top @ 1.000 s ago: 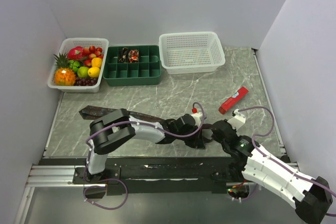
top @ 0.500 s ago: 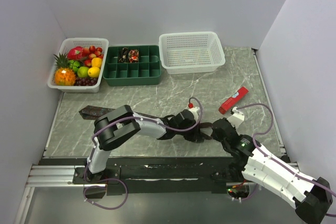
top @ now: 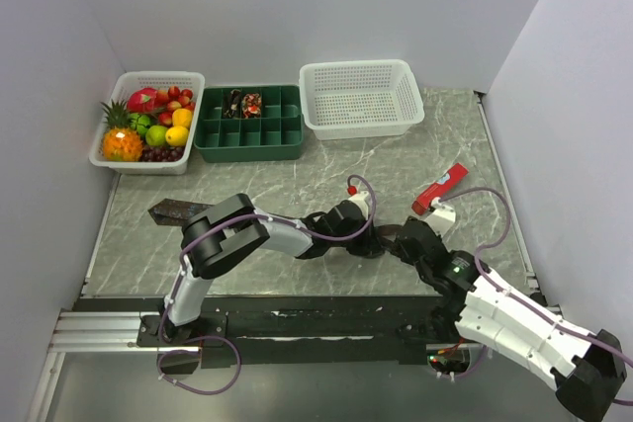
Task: Roll the ties
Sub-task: Flatten out the tie at the center of the board.
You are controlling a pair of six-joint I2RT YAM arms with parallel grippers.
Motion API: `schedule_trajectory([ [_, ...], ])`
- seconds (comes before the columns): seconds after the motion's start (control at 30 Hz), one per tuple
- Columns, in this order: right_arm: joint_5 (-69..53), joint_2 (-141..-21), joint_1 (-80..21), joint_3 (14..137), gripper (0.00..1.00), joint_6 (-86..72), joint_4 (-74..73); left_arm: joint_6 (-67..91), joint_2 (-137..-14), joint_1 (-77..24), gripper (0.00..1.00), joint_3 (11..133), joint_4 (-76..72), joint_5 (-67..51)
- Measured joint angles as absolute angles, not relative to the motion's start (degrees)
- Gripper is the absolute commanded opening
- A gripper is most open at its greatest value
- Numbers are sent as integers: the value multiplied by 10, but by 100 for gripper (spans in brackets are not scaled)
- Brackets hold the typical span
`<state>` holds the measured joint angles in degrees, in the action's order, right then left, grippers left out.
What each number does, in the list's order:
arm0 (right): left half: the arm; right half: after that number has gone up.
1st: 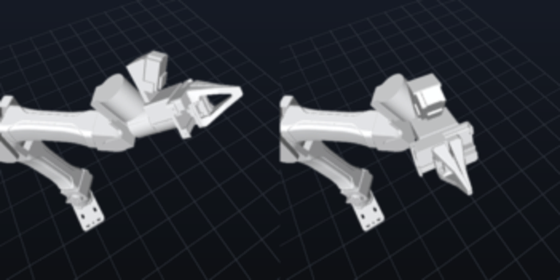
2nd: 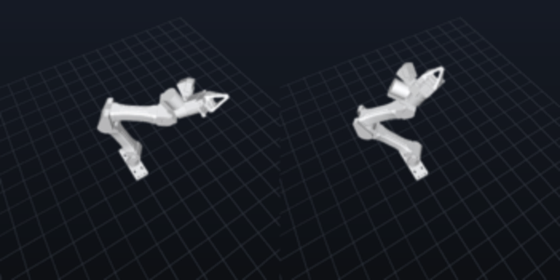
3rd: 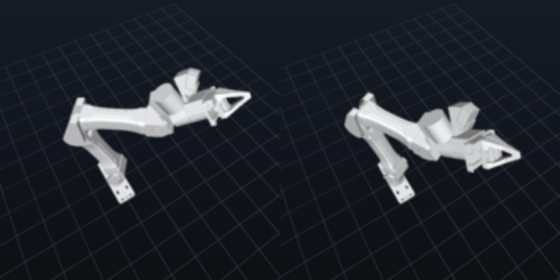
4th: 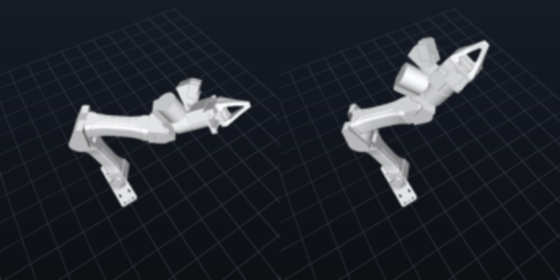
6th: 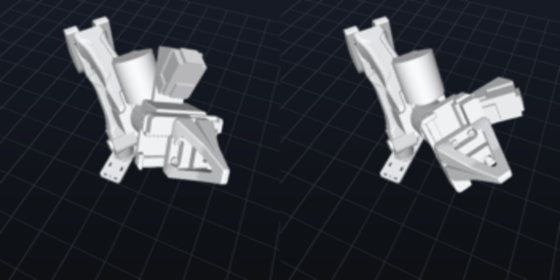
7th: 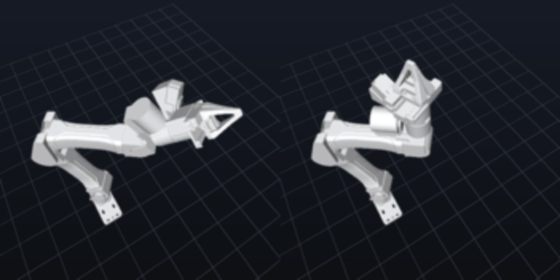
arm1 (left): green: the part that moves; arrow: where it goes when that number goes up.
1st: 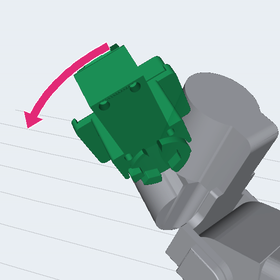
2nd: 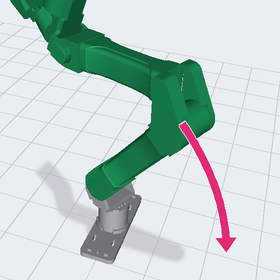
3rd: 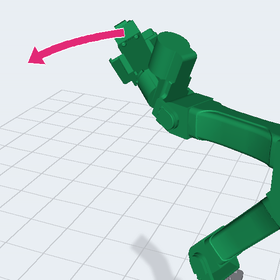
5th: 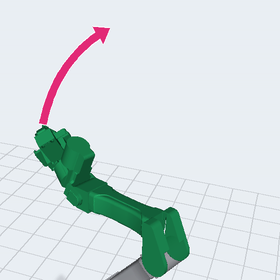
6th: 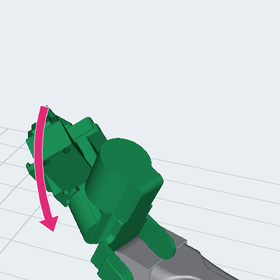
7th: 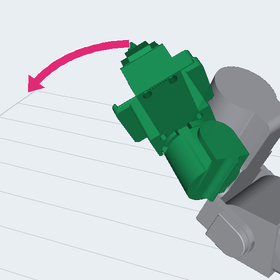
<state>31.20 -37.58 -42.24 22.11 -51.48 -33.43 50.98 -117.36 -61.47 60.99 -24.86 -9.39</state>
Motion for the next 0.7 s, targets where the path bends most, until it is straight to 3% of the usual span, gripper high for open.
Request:
schedule_trajectory([
  [0.1,308,-357,-422,221,72,-491,-325,516,-1183,-615,1,614,-263,-92],
  [0.23,310,-334,-422,221,66,-466,-305,522,-1189,-615,1,614,-279,-88],
  [0.33,324,-328,-422,222,49,-460,-291,525,-1190,-615,1,614,-283,-83],
  [0.37,332,-329,-422,222,34,-460,-286,528,-1191,-615,1,614,-286,-80],
  [0.5,366,-348,-422,222,3,-453,-253,535,-1197,-615,1,614,-300,-76],
  [0.7,364,-427,-385,241,0,-434,-171,539,-1199,-615,1,614,-307,-71],
])
